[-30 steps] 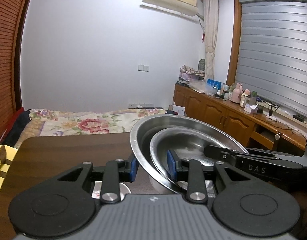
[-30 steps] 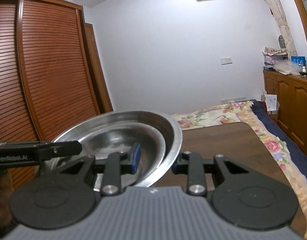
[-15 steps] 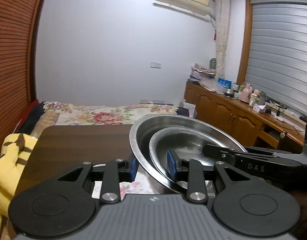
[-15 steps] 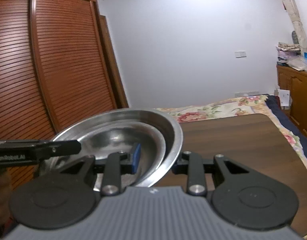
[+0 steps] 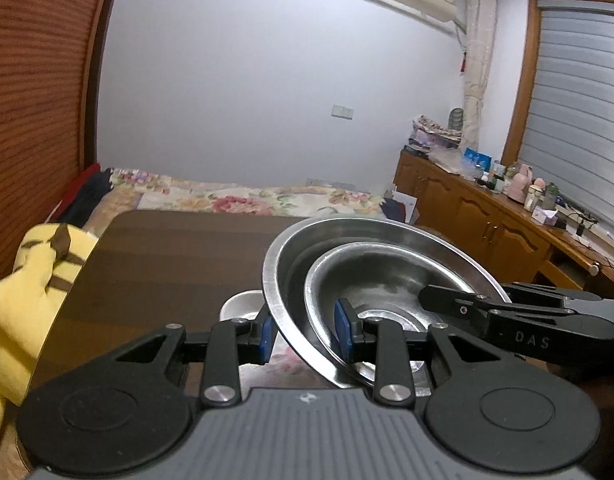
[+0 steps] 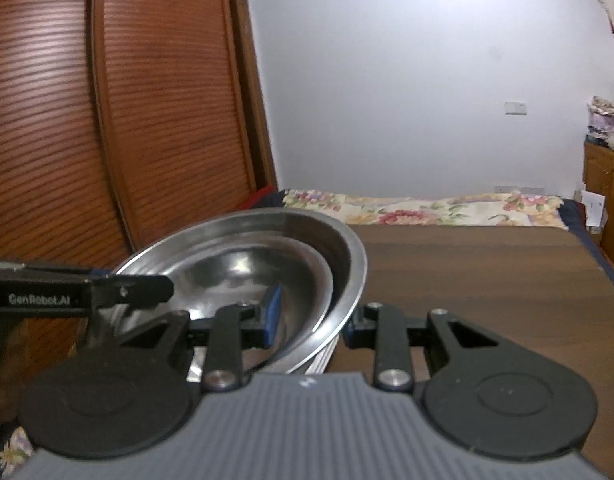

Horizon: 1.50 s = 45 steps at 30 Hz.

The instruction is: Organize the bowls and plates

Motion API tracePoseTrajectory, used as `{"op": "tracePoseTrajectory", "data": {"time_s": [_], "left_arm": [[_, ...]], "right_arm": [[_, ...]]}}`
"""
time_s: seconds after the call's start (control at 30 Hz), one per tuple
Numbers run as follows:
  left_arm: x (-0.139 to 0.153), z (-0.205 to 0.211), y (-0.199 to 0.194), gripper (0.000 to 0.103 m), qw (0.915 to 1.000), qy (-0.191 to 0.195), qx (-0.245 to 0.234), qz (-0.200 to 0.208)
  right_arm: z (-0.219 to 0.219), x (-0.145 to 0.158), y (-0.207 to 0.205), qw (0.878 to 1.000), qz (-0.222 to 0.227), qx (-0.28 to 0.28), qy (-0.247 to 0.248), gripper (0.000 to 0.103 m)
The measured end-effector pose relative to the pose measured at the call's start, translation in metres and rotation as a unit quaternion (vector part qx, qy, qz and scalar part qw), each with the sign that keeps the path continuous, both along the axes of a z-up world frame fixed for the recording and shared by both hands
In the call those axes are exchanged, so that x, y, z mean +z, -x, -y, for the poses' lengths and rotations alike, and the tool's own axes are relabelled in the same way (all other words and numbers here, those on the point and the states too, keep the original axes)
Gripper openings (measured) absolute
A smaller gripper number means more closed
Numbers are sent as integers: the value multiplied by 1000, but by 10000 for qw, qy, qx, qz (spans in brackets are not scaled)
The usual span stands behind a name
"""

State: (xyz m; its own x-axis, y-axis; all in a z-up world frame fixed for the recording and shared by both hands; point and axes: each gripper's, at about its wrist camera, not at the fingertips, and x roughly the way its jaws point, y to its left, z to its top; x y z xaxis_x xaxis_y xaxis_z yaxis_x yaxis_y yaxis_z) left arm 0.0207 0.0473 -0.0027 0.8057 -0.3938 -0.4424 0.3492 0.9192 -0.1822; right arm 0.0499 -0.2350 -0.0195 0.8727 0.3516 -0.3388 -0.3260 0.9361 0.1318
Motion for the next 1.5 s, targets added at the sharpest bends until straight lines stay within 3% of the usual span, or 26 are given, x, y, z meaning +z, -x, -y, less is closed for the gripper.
{"op": "tracePoseTrajectory", "data": {"time_s": [0.3, 0.8, 1.3, 1.5], "left_arm": [[-22, -7, -23, 32, 9996, -30, 90, -284], [-37, -7, -34, 31, 9988, -191, 260, -374], [-38, -5, -31, 29, 9985, -227, 401, -308], [-33, -3, -26, 29, 9982, -290, 465, -258]], "right_arm": [[-11, -16, -16, 9996, -253, 101, 78, 32], [-14, -27, -30, 9986, -477, 185, -113, 32], [-9, -28, -36, 9983, -503, 175, -254, 33], [-4, -24, -32, 9988, -399, 63, -272, 38]]}}
